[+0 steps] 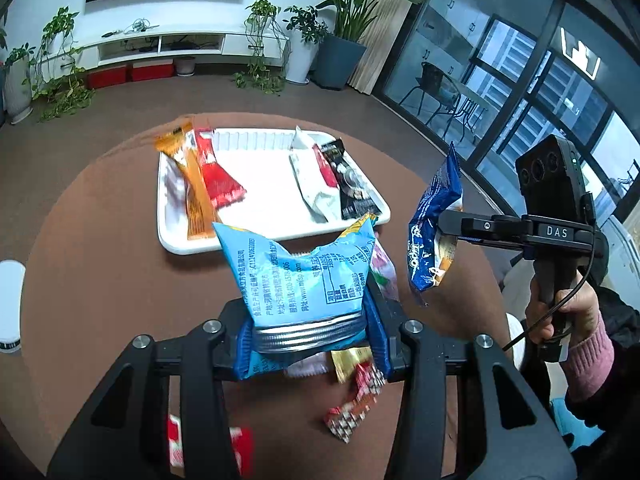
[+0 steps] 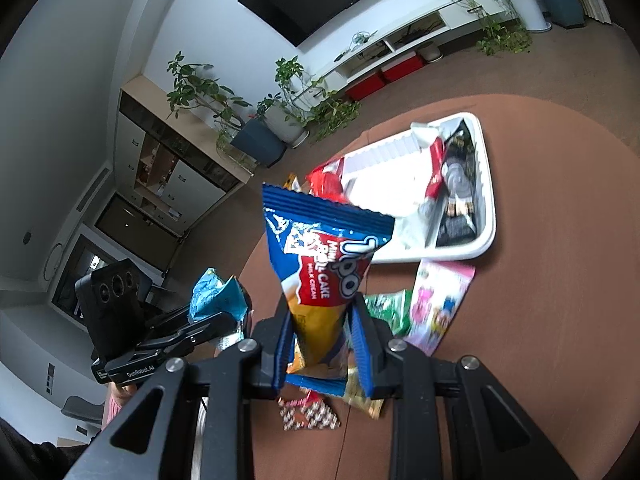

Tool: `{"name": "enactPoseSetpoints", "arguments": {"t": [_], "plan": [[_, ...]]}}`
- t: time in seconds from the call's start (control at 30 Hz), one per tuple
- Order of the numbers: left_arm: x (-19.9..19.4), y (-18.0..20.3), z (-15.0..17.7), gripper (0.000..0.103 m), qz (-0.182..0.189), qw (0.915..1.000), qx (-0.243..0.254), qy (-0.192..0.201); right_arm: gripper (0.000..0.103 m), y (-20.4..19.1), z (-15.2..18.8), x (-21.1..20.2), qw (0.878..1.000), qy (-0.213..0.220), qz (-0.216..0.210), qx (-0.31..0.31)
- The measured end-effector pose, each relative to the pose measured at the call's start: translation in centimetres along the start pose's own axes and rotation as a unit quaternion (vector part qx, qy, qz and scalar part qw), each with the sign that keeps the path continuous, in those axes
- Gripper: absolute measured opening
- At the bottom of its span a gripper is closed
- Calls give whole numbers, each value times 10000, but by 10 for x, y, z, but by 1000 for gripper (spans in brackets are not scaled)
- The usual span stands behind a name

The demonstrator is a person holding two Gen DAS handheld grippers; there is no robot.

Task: Organize snacks
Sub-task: 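Carry the light blue chip bag into the tray while the right gripper carries the blue cake pack there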

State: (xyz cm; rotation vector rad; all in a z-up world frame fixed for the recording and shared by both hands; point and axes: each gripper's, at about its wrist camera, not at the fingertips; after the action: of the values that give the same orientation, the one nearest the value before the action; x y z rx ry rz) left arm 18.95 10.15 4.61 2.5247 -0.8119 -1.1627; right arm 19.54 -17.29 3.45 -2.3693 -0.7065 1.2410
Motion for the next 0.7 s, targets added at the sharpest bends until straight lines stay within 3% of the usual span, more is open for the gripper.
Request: {"name": "enactPoseSetpoints", "arguments": {"t": [0.7], "plan": [[77,-46,-95,43,-322,9990,160,-253,30,17,-87,70,9996,-174,236,-35]]}}
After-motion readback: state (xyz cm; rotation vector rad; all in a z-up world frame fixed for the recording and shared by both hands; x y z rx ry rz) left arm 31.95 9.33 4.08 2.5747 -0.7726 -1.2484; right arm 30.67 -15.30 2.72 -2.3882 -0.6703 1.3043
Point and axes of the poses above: each gripper's, at about its wrist camera, not at the fingertips, and x roughly the way its jaws point, y to its right, z to its underside, and after that the axes turned 11 degrees about z, right-handed
